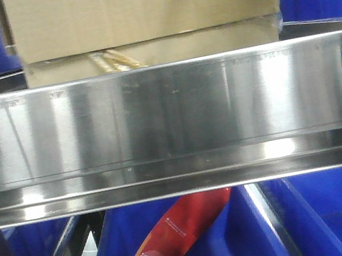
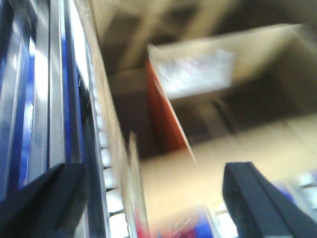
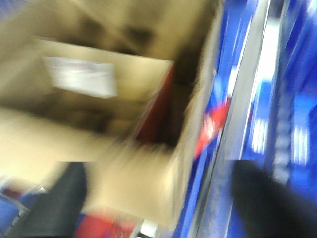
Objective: Stack two boxes on right shelf middle
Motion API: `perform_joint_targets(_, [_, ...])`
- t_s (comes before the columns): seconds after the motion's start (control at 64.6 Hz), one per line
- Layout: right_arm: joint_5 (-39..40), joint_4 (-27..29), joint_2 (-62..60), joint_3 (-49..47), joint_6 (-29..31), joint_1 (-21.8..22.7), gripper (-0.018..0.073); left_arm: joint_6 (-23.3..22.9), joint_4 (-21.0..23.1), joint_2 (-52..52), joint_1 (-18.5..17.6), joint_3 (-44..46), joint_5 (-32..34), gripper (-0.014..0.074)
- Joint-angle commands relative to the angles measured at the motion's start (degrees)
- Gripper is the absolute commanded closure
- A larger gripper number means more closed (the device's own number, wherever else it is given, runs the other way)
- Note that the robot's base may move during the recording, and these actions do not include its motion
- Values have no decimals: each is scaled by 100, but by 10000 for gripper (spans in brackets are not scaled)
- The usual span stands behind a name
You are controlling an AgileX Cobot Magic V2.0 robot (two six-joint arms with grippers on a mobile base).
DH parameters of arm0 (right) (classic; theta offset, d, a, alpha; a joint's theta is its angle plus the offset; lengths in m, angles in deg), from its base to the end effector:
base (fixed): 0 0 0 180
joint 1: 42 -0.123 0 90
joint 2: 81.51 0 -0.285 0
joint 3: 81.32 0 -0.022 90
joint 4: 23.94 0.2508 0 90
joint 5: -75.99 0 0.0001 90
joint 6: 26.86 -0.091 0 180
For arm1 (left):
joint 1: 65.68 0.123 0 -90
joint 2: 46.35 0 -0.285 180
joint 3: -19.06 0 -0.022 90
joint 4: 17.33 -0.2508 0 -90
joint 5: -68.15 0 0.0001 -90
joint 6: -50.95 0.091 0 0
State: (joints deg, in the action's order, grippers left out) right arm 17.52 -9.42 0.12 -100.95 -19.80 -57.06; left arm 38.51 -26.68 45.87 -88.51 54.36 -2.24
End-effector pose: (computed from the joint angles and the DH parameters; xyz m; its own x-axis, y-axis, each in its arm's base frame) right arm 0.2333 0.0829 0.4981 -0.4824 -0.1183 -0.8679 -0.4277 0.8965 0.1156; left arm 0.2643 -0.0961 0.5088 -0.5919 0.0763 -0.8024 0.1778 0.9834 -0.0376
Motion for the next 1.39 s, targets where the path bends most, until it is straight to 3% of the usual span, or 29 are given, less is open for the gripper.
perform_joint_targets(0.0, [160,-187,-329,298,55,-1,539,0,15,-355,-40,-288,43,352])
perform_joint_targets(0.077, [402,-346,-676,827,55,-1,725,0,15,-694,-40,-757,171,528])
perform_joint_targets(0.17, [817,-406,-1117,1588,55,-1,717,0,15,-1088,-40,-1418,520,707])
perform_joint_targets(0.34, [1723,-498,-2032,3198,55,-1,721,0,15,-1999,-40,-2883,1458,707])
perform_joint_targets(0.526, [2846,-525,-3153,4840,55,-1,721,0,15,-3105,-40,-4714,2898,707])
perform_joint_targets(0.835, [4113,-603,-4844,6638,205,-1,721,0,15,-5007,-40,-7511,5269,707])
perform_joint_targets(1.021, [4658,-603,-5295,7250,205,-1,721,0,0,-5599,-40,-8312,5763,707])
perform_joint_targets(1.377, [4739,-603,-5304,7300,205,-1,721,0,0,-5649,-40,-8382,5785,707])
